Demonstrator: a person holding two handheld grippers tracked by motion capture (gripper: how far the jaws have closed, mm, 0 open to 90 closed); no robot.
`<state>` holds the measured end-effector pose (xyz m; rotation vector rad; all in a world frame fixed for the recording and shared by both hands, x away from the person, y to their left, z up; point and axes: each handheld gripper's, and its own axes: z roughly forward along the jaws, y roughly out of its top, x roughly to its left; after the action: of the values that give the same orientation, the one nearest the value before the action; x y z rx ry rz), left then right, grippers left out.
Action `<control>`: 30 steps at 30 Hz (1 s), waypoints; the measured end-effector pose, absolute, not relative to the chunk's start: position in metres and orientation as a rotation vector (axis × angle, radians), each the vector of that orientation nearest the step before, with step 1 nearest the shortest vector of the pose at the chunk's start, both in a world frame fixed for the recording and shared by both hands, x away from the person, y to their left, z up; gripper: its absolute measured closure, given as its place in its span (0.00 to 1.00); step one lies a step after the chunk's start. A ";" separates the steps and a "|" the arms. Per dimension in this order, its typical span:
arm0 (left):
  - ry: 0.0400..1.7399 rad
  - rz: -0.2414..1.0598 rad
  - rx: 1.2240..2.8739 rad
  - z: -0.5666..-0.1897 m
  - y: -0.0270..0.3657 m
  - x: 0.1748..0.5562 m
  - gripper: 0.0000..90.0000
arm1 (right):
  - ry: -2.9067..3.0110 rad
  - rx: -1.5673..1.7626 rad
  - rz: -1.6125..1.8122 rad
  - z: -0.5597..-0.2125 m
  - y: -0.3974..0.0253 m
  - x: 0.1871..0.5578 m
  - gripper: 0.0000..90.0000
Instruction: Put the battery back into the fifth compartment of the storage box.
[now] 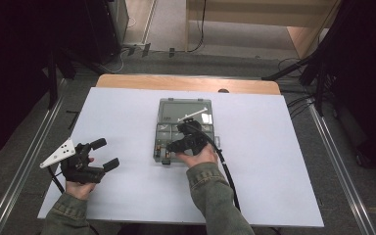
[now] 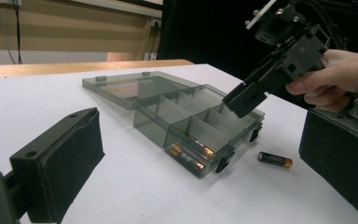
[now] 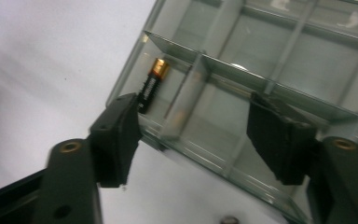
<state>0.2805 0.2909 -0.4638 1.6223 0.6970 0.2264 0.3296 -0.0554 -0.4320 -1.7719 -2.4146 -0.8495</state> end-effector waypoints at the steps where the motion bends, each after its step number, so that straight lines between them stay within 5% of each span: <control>1: 0.698 0.225 1.623 -0.464 0.291 0.281 0.00 | -2.414 -1.778 -0.853 -0.432 -0.060 0.328 0.35; 23: 0.699 0.228 1.633 -0.464 0.290 0.281 0.00 | -2.528 -1.772 -0.799 -0.433 -0.111 0.290 0.00; 30: 0.698 0.227 1.638 -0.464 0.289 0.281 0.00 | -2.589 -1.712 -0.748 -0.441 -0.112 0.272 0.00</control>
<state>0.2806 0.2894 -0.4644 1.6379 0.6980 0.2275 0.2718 -0.1120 -0.4414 -1.7119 -2.5891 -0.7482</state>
